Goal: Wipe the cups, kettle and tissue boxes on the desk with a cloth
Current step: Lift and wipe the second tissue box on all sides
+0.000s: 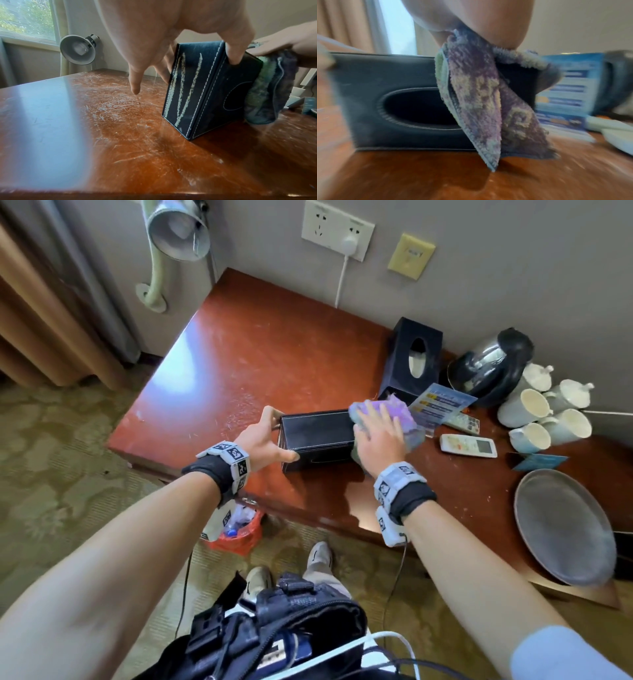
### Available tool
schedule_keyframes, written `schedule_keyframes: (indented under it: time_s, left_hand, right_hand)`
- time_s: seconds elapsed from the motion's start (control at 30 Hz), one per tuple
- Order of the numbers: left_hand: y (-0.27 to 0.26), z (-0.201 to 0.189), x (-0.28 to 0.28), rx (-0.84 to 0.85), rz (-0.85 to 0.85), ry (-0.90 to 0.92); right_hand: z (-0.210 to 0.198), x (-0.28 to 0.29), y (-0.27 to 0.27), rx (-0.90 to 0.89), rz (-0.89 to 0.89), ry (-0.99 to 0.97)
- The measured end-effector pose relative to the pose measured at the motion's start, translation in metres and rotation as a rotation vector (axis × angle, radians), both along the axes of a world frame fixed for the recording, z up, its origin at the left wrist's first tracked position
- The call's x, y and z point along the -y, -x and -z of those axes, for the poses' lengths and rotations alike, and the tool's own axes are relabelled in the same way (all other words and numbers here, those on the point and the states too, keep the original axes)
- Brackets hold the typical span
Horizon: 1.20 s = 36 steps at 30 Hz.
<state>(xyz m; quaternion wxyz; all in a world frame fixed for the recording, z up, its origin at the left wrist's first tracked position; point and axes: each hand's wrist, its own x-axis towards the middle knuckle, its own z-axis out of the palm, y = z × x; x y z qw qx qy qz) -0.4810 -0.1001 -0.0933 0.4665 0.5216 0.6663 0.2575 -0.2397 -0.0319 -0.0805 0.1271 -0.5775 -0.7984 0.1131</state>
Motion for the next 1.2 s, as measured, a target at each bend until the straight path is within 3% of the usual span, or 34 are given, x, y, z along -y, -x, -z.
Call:
schedule_keyframes:
  time_s: [0.1, 0.3, 0.5, 0.77, 0.97, 1.2]
  left_hand:
    - [0.001, 0.001, -0.001, -0.014, 0.006, -0.009]
    - [0.0, -0.003, -0.006, -0.093, 0.042, 0.006]
    - [-0.005, -0.02, -0.019, -0.277, 0.136, 0.068]
    - [-0.005, -0.022, -0.02, -0.267, 0.116, 0.099]
    - [-0.008, -0.021, -0.019, -0.241, 0.093, 0.118]
    - [0.001, -0.007, -0.022, -0.21, 0.068, 0.124]
  right_hand:
    - [0.008, 0.027, 0.039, -0.04, -0.19, -0.003]
    - [0.013, 0.032, 0.044, -0.073, -0.223, 0.029]
    - [0.01, 0.029, 0.037, -0.033, -0.267, 0.05]
    - [-0.007, -0.011, -0.031, 0.032, 0.034, 0.093]
    - [-0.003, -0.008, -0.013, 0.016, 0.138, 0.023]
    - [-0.002, 0.025, 0.035, -0.057, -0.07, 0.098]
